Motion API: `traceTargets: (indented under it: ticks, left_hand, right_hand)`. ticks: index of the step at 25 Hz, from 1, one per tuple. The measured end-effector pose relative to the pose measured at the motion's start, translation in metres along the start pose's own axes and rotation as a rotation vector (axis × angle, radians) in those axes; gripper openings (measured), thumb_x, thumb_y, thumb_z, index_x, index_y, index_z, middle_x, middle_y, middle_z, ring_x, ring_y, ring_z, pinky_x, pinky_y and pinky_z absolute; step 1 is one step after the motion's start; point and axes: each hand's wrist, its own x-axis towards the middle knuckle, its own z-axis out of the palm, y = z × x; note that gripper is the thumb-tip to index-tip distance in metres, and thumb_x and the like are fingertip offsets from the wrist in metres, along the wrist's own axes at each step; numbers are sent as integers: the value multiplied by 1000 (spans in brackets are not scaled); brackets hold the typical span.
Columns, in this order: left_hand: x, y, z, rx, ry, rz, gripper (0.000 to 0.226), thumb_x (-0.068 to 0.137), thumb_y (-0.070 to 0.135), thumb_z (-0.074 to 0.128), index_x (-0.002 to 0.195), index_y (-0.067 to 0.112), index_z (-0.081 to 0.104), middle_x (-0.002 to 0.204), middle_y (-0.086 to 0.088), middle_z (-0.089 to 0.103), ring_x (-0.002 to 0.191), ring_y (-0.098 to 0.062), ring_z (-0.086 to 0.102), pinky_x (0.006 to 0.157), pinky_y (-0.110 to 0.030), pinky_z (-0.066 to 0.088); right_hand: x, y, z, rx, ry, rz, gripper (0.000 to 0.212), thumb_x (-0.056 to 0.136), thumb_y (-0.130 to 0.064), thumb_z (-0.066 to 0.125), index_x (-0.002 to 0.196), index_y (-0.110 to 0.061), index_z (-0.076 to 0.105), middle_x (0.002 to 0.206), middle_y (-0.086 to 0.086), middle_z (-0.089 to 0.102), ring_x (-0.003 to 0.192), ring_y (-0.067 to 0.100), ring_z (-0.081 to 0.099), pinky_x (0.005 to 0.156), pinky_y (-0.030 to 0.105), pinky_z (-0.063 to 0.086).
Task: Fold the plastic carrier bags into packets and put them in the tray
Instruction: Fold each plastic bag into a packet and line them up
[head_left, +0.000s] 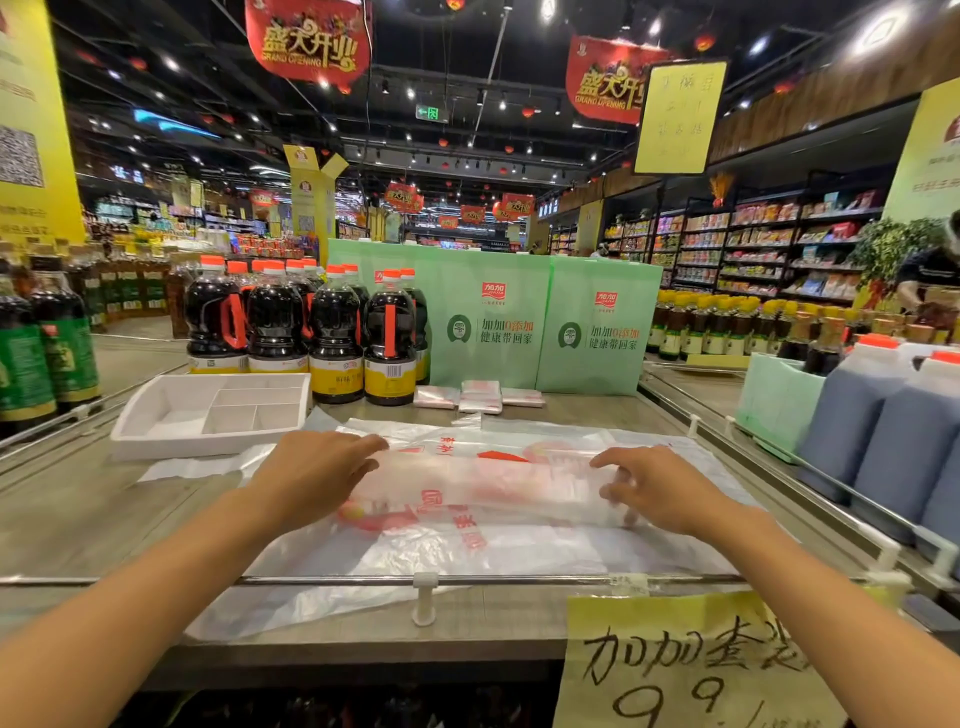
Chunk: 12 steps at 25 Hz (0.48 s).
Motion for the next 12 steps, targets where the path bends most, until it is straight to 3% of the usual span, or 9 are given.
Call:
traceTargets:
  ticks: [3, 7, 9, 12]
  left_hand:
    - [1, -1, 10, -16, -29, -5, 45, 104, 36, 48, 148, 34, 42, 132, 6, 63, 117, -21, 60, 100, -41, 44]
    - [-1, -11, 27, -50, -299, -95, 54, 108, 42, 33, 159, 41, 14, 149, 9, 40, 144, -18, 34, 119, -49, 15]
    - [-1, -15, 30, -80, -350, -131, 58, 109, 45, 28, 161, 41, 3, 161, 9, 22, 154, -18, 11, 121, -57, -6]
    - [-1, -14, 31, -99, -394, -144, 59, 109, 49, 19, 161, 40, -7, 170, 8, -1, 157, -18, -10, 121, -57, -15]
  right_hand:
    - [9, 3, 2, -429, 29, -53, 39, 99, -45, 60, 137, -40, 54, 116, -9, 71, 102, 16, 67, 87, 35, 52]
    - [16, 4, 5, -790, 99, -228, 35, 101, -47, 55, 132, -31, 56, 117, -11, 71, 113, 18, 62, 103, 37, 40]
    - [18, 4, 7, -883, 91, -227, 36, 100, -47, 55, 132, -31, 57, 122, -9, 68, 123, 19, 55, 112, 43, 31]
    - [20, 7, 14, -922, 102, -221, 31, 102, -39, 55, 131, -30, 59, 129, -6, 63, 130, 21, 49, 116, 45, 25]
